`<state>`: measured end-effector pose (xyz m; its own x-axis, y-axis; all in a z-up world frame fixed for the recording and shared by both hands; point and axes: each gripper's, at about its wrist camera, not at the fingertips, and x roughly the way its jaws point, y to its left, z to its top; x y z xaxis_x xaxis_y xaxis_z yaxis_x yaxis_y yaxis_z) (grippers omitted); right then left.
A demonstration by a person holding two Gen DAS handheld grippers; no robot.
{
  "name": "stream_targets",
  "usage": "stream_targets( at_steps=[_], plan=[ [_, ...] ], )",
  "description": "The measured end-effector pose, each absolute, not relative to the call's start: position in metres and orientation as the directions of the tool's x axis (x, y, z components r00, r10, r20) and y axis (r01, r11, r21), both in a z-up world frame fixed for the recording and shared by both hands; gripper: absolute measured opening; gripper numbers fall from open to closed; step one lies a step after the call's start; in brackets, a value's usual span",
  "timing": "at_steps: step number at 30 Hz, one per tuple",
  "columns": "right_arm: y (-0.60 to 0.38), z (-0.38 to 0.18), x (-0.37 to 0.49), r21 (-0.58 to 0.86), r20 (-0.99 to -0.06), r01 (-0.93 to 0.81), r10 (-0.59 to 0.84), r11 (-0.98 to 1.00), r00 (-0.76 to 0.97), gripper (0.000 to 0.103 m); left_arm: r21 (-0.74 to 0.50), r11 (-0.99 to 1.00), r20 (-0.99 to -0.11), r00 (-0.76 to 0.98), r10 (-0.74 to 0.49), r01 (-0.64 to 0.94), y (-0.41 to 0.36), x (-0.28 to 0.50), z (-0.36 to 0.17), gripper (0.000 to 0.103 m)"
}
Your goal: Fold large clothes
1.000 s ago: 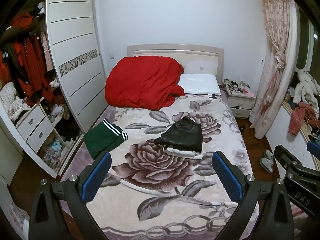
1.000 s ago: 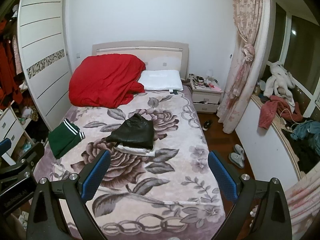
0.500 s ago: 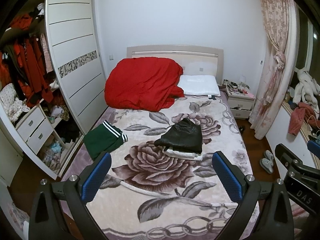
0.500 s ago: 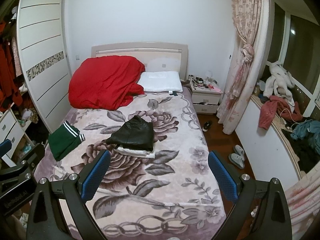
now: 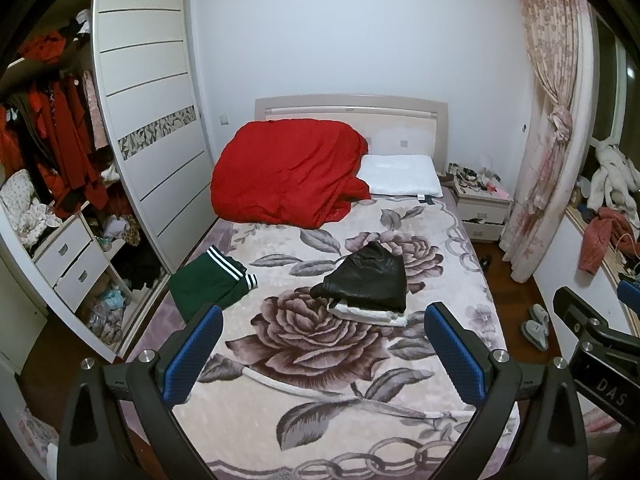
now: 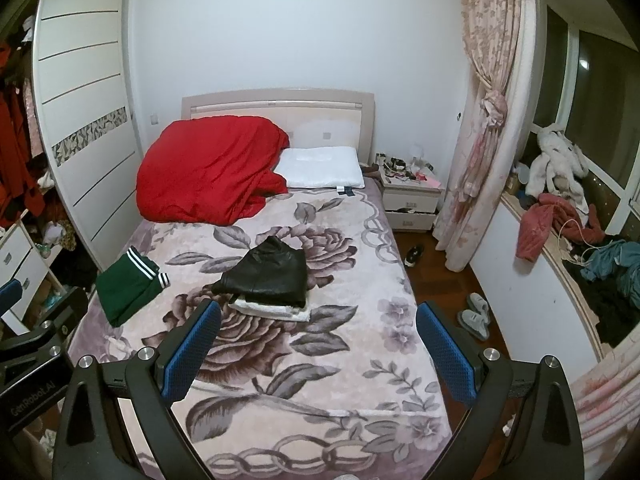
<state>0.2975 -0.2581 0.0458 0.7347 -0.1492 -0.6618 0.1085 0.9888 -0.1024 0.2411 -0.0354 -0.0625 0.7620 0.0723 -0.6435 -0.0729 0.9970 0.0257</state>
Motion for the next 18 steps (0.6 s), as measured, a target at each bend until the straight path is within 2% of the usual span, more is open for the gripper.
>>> stream_targets(
  at_steps=[18],
  plan=[
    [-0.255, 0.044, 0.285, -0.100, -0.660, 0.122, -0.157, 0.988, 0.735, 0.100, 0.031, 0.996, -0.633, 0.770, 0.082, -0.081, -0.031, 0.247, -0.058, 0.103]
  ],
)
